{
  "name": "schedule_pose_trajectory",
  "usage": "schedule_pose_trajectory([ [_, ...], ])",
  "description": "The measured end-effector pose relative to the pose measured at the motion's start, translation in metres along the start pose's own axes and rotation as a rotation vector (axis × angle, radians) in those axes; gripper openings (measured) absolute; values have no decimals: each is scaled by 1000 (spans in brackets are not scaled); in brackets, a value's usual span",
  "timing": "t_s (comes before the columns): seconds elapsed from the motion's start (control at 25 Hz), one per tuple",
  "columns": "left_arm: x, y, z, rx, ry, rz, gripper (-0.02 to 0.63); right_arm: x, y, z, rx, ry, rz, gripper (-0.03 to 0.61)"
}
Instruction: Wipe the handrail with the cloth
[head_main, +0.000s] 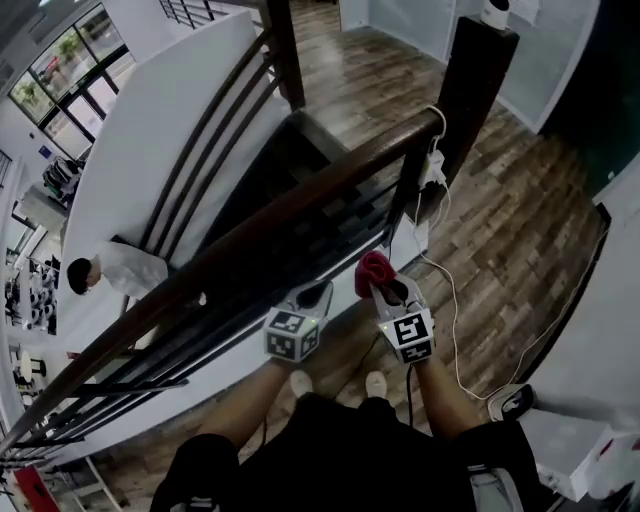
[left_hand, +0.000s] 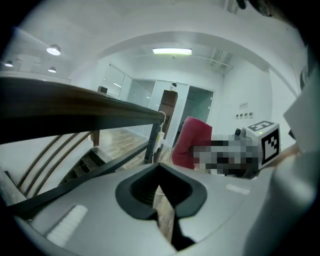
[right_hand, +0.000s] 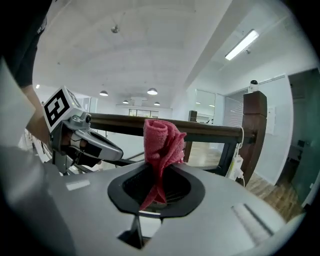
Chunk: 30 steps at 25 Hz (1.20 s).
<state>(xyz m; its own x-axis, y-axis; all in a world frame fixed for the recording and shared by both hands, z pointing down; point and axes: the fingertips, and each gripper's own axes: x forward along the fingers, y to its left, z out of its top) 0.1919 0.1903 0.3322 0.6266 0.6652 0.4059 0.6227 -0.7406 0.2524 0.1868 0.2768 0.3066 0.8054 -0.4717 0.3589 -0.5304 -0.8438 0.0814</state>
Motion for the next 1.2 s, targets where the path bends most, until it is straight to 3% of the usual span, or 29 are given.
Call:
schedule_pose_trajectory([
  [0.2,-11,-13,40,-26,-128,45,-3,-26,-36,24,-19,-76,66,40],
  [0.36,-44,-8,65,33,-201,159,-2,-49,-64,45,-31,-161,95,40],
  [0.6,-93,0,104,28,-370,302,-2,-60,-82,76,-34,-260,104,40],
  [0.76,-143,-1,115,9,-486,364,-2,-61,-71,93,12,-316,119,40],
  [0.96,-178,11,110,68,-516,385,-2,-51,-39,111,49,-371,154,40],
  [1.2,-214,45,102,48,-570,404,-2,-44,0,125,23,-405,169,40],
])
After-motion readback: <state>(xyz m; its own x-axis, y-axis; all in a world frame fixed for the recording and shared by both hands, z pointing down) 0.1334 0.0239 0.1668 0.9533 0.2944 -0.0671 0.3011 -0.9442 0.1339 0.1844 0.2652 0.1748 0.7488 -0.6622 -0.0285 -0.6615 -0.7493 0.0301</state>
